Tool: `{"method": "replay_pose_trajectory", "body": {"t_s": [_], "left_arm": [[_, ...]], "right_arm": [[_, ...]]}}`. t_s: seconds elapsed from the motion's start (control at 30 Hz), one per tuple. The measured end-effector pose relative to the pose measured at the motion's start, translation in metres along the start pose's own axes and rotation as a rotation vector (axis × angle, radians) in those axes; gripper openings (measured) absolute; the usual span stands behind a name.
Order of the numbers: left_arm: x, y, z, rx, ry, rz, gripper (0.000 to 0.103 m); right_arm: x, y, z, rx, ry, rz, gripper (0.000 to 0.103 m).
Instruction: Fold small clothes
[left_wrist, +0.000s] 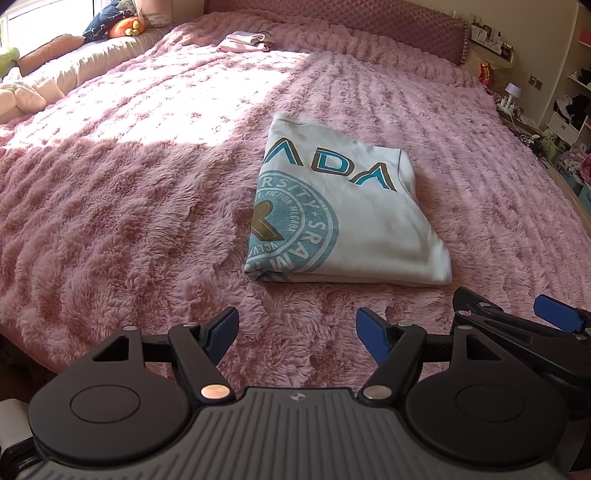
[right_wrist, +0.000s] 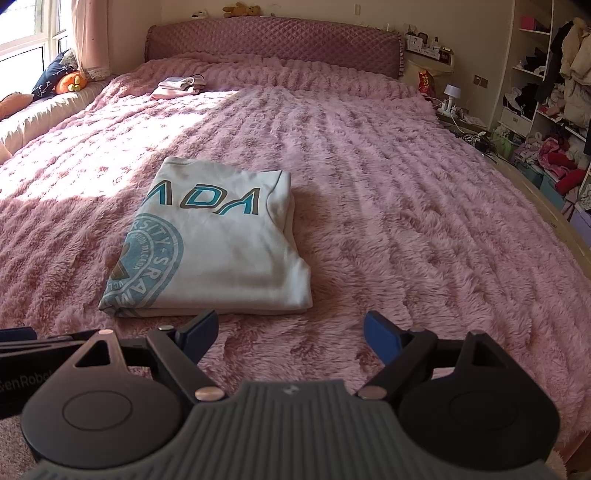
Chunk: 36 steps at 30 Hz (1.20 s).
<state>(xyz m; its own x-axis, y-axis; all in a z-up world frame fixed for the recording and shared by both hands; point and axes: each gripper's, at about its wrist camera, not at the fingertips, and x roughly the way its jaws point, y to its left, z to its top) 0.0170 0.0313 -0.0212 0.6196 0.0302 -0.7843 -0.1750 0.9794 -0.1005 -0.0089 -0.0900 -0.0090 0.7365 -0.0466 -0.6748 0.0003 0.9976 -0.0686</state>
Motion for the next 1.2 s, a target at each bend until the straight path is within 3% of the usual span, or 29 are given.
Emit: {"method": "replay_pose_trajectory", "body": {"t_s": [1.2], "left_arm": [[0.0028,-0.0059,0.0022,0.029,-0.002,0.053,0.084]], "right_arm": [[0.0033,0.0006,0.0002,-0.01,0.009,-0.011,0.082]]}}
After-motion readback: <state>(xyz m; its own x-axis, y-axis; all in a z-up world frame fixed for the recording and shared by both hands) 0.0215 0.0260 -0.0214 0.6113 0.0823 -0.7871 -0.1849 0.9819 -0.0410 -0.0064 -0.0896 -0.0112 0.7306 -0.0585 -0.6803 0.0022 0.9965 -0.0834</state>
